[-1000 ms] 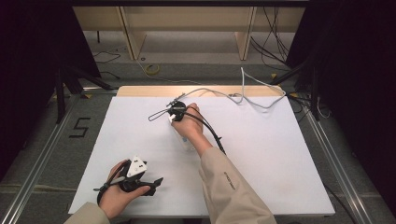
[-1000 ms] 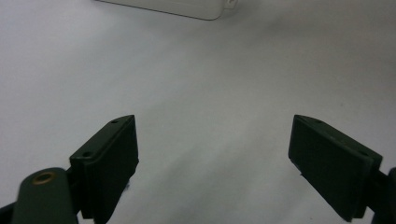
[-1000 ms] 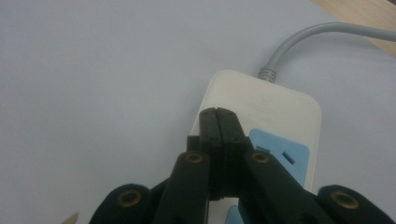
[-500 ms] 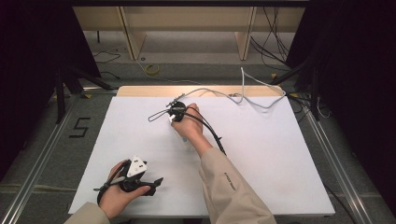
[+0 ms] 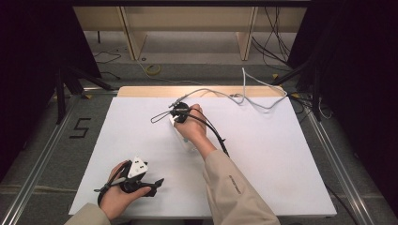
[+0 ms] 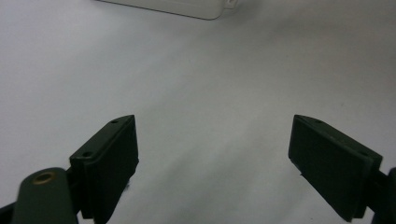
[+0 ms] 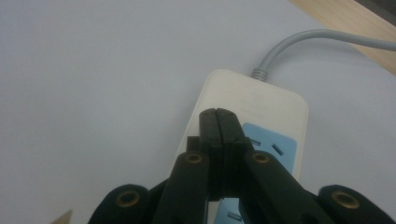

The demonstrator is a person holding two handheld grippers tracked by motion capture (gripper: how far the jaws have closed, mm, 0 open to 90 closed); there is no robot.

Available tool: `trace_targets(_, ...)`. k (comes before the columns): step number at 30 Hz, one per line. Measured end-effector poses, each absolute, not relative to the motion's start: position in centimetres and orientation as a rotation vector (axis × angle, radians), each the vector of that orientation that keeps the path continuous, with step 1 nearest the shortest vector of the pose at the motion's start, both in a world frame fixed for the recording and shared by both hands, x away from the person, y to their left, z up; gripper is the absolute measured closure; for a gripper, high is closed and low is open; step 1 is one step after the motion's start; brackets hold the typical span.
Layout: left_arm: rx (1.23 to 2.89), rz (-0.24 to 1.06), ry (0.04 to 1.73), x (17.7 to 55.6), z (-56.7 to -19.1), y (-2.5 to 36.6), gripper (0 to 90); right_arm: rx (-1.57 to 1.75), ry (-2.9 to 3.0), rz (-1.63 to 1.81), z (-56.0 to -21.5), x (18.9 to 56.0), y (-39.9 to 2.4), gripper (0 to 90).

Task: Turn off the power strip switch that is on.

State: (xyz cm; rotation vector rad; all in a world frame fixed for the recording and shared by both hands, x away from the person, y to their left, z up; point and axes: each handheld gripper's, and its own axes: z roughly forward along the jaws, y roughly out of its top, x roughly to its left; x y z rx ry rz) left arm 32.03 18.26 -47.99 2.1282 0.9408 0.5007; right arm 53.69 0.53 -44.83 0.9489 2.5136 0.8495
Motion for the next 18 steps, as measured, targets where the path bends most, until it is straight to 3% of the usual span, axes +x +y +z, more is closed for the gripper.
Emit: trace_targets(18, 2.13, 0.503, 0.948, 32.1, -48.1, 18.3, 15.7, 0.924, 2.493, 0.912, -43.2, 51.9, -3.5, 77.6)
